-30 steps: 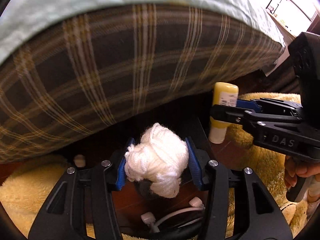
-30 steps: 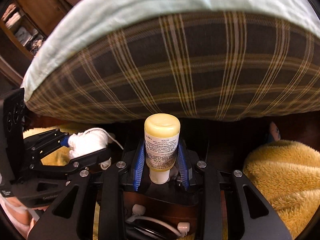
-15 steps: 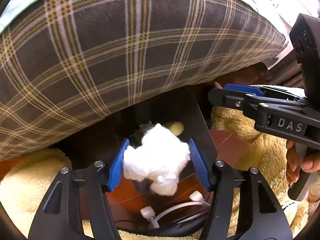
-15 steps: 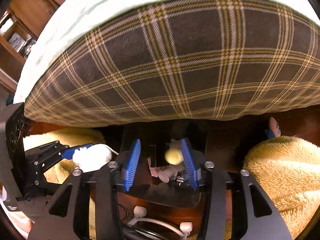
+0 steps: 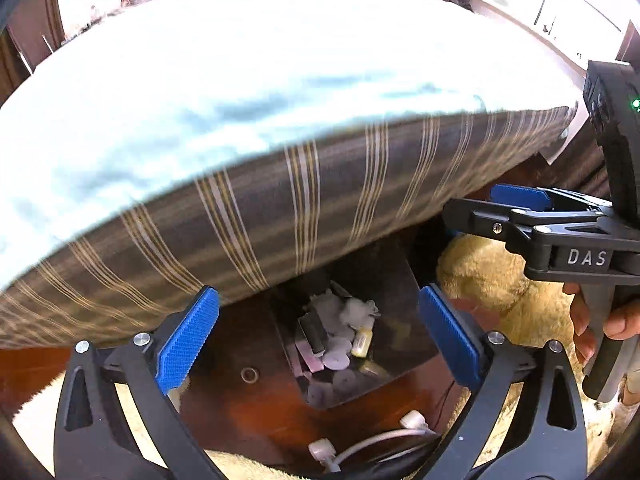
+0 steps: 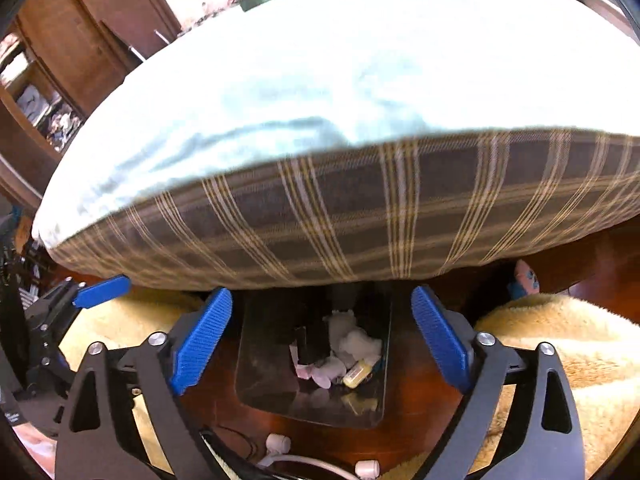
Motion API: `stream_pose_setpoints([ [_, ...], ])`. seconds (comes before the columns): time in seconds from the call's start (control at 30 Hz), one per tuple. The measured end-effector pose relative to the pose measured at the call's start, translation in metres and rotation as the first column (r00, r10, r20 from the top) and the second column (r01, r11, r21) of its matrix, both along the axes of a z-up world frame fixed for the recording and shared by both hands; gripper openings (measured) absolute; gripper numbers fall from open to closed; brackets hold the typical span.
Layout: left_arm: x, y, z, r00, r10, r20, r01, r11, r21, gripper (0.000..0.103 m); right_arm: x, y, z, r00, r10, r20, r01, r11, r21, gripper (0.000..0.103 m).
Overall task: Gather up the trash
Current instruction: 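Raise both tools back toward the green bottle on the bed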
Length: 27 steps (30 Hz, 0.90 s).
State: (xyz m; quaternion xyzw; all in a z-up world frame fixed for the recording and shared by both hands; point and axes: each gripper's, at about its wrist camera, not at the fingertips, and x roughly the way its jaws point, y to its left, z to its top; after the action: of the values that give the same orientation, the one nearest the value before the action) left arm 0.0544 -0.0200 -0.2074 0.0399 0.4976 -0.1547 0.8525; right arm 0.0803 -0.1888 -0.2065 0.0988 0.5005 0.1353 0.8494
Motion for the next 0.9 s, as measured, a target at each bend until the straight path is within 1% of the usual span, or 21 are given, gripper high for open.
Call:
stream_pose_setpoints([
  [0.13,0.002,0.006,0.025,0.999,0.012,0.047,-0.012,1.0,-0.01,0.095,0.0,-0.003,0.021,0.999,0.0,0.045,0.0,1.0,0.007,0.093],
  [0.17,0.005,0.0,0.028,0.998,0.015,0.058,-0.015,1.0,-0.012,0.095,0.0,-0.003,0.028,0.998,0.001,0.061,-0.002,1.0,0.004,0.093],
  [0.3,0.017,0.007,0.056,0.992,0.039,0.118,-0.038,0.999,-0.014,0.095,0.007,-0.005,0.06,0.989,0.01,0.145,-0.01,1.0,-0.004,0.096],
  [0.4,0.031,0.013,0.075,0.985,0.065,0.162,-0.065,0.998,-0.007,0.095,0.019,-0.007,0.076,0.982,0.013,0.186,-0.01,1.0,-0.019,0.098],
  [0.47,0.042,0.02,0.084,0.978,0.088,0.187,-0.087,0.996,-0.017,0.095,0.03,-0.006,0.085,0.978,0.015,0.206,-0.01,1.0,-0.026,0.098],
  [0.57,0.058,0.03,0.091,0.97,0.121,0.21,-0.117,0.993,-0.032,0.095,0.045,-0.004,0.091,0.975,0.019,0.222,-0.012,0.999,-0.032,0.098],
  [0.67,0.076,0.037,0.096,0.964,0.146,0.223,-0.144,0.989,-0.029,0.095,0.059,0.0,0.096,0.971,0.023,0.236,-0.015,0.999,-0.035,0.098],
  [0.8,0.092,0.048,0.096,0.959,0.166,0.23,-0.167,0.986,-0.015,0.095,0.083,0.004,0.099,0.971,0.02,0.238,-0.016,1.0,-0.02,0.098],
  [0.9,0.101,0.054,0.094,0.958,0.175,0.227,-0.173,0.985,-0.028,0.095,0.11,0.01,0.103,0.972,0.008,0.234,-0.009,1.0,0.004,0.098],
])
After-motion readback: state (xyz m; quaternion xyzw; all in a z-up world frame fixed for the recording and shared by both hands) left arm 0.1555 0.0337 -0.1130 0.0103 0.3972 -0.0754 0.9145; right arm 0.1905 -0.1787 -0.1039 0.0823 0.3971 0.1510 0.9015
